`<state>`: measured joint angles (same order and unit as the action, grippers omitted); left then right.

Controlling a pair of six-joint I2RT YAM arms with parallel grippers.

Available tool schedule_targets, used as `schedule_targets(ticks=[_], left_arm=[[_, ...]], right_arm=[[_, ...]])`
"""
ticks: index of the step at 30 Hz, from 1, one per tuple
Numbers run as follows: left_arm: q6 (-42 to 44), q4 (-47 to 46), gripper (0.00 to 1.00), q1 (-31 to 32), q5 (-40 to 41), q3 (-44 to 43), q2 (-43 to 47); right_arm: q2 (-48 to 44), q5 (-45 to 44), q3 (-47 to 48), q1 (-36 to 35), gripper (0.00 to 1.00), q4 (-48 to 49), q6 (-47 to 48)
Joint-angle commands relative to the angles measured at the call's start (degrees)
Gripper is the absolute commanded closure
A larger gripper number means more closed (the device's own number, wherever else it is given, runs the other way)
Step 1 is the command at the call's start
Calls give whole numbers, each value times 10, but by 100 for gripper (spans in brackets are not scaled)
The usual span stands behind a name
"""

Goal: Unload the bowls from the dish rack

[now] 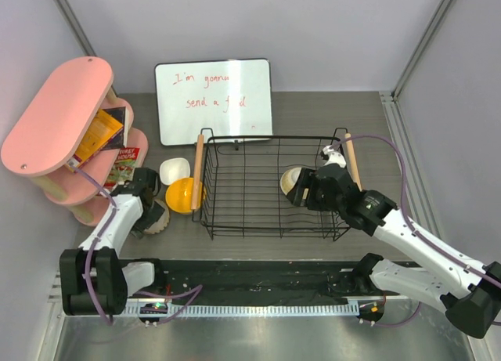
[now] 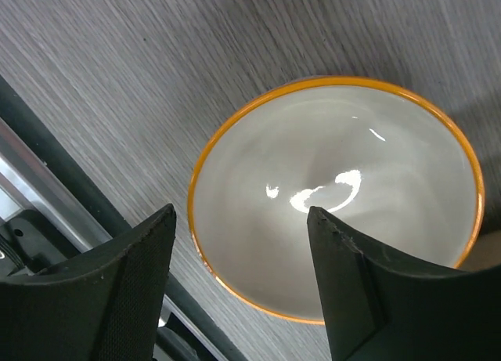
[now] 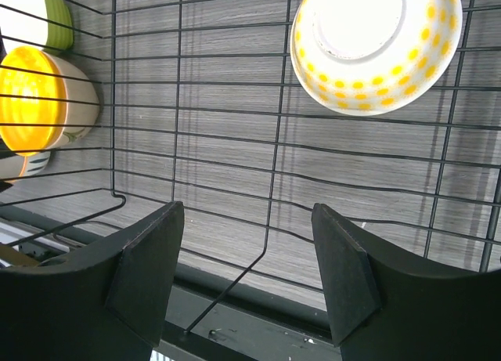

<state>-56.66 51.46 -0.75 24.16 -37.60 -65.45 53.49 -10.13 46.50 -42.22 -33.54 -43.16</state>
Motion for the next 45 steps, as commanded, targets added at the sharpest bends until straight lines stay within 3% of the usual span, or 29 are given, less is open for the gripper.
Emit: schedule_targets(ticks=[1,5,7,8,14,27,40,45], left_arm=[[-7,-32,34,2,-4,18,-24],[-20,-46,49,2,-21,31,-31],[-23,-46,74,1,-34,36,-17],[-25,-44,80,2,-46,40,-7],[-63,-10,100,29,-31,44,104],[-31,55,100,28,8,-42,97],[-1,141,100,28,40,-194,120],[34,53,100,29,-6,-187,112]], right_arm=[[-17,-10,-8,2,28,8,-13],[-26,-16,-8,3,28,3,-10],[-28,-19,-8,4,28,3,-7],[-27,-20,-8,3,28,3,-7],[-9,-15,3,4,28,4,-4],[-11,-18,8,4,28,3,-3],[-8,-15,-1,4,28,8,-3],[-12,-16,-11,4,28,14,-7]])
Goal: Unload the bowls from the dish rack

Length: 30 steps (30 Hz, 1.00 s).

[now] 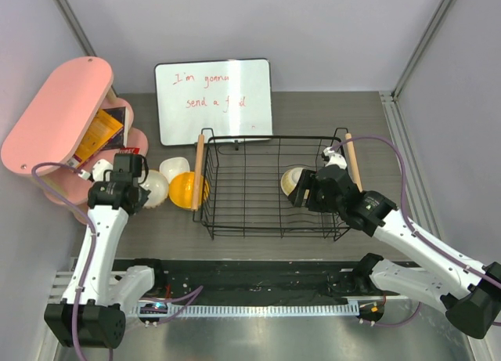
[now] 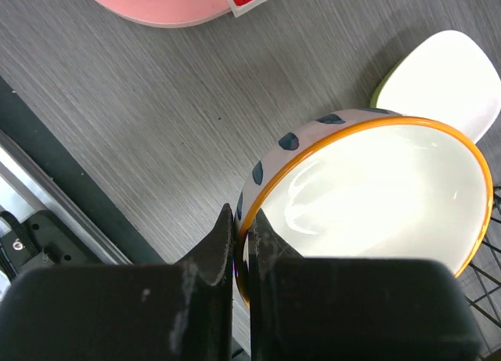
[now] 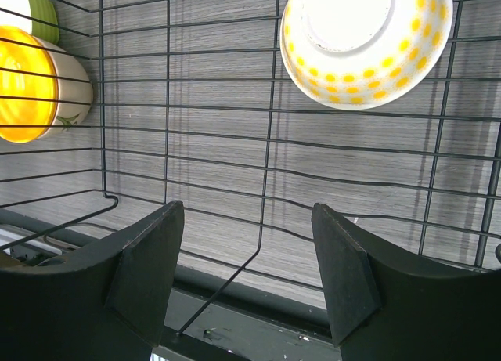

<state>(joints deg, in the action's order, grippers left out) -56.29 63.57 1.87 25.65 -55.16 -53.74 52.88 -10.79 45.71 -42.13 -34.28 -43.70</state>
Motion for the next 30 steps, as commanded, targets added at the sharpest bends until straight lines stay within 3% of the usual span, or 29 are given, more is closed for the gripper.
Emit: schedule_targets(ticks=[1,4,14,23,30], left_arm=[[35,-78,100,2,-33,-13,-17],[64,-107,100,3,-79,-26,-78],[95,-139,100,55,-69,-79,-153],[90,-176,100,125,-53,-58,-249],[86,-183,100,135,-45,-42,-254]], right_arm=[[-5,-9,-2,3,28,21,-2],[-6,-6,3,3,28,19,0],[-14,-5,-21,3,28,28,-18],[-15,-7,-2,3,28,20,-17],[-21,-17,8,3,28,8,-10]])
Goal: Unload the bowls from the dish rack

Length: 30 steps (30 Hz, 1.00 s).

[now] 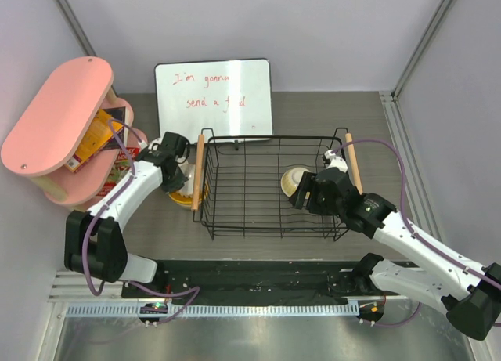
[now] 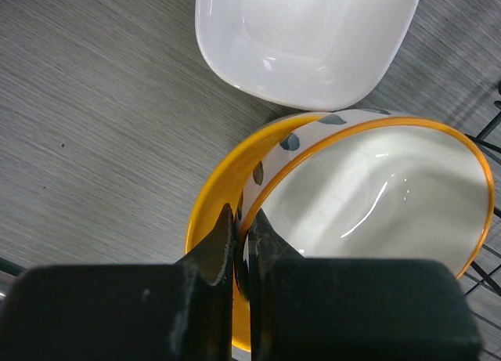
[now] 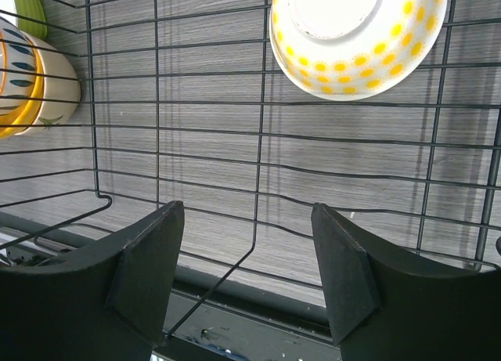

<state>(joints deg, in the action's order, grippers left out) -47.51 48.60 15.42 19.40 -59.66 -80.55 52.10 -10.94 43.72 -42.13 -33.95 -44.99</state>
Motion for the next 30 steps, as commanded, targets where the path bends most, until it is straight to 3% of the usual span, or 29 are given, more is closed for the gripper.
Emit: schedule_targets(ticks=[1,13,26,29,30], left_arm=[[0,-32,100,0,18,4,18],[7,5,100,0,6,18,105],[2,-11,100,0,-23,60,74],[1,-7,84,0,-16,63,69],[4,-5,70,0,-15,62,69]], right_arm=[[-11,-16,29,2,28,5,2],[-15,-14,8,3,28,12,-6],[-27,-12,9,3,28,10,-8],[-24,-9,13,2,28,8,-3],[-22,-10,14,4,28,8,-3]])
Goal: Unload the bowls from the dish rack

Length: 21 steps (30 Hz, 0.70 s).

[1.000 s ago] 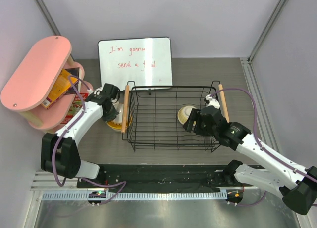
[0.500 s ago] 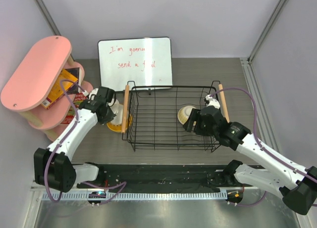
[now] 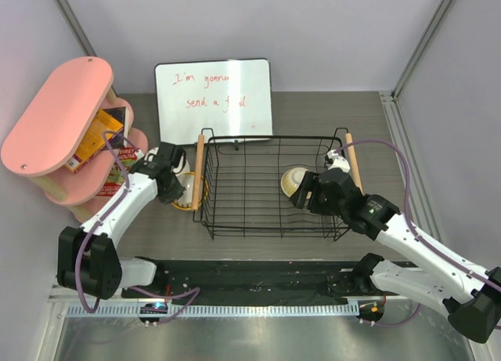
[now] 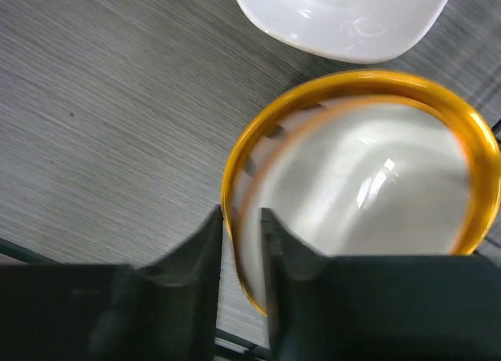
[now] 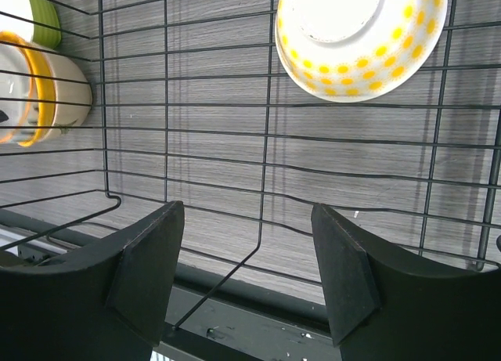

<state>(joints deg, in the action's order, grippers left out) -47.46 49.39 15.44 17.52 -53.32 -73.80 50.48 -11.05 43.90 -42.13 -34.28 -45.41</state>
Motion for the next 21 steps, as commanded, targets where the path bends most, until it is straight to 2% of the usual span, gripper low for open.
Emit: schedule_targets(ticks=[1,2,3,6,12,15,18,19,21], left_arm=[[4,-12,62,0,8,-4,2],[5,-4,57,0,11,-7,6],[7,-2,49,0,19,-10,16],[4,13,37,0,44,-23,43],[8,33,36,0,72,-64,114],[17,62,37,0,81,-121,139],[50,50,39,0,40,-184,168],[60,28,40,0,-12,-212,172],[72,22,42,4,-56,-250,153]], right_arm=[[-6,-8,14,2,28,11,1],[-4,-9,15,3,28,11,3],[-4,-9,15,3,28,11,3],[-3,-8,13,3,28,11,3],[-10,-5,0,3,28,16,-4],[-20,-6,0,3,28,16,-3],[-31,-13,1,3,28,16,-3],[-32,-15,4,3,28,16,-4],[-30,-18,9,3,28,16,-2]])
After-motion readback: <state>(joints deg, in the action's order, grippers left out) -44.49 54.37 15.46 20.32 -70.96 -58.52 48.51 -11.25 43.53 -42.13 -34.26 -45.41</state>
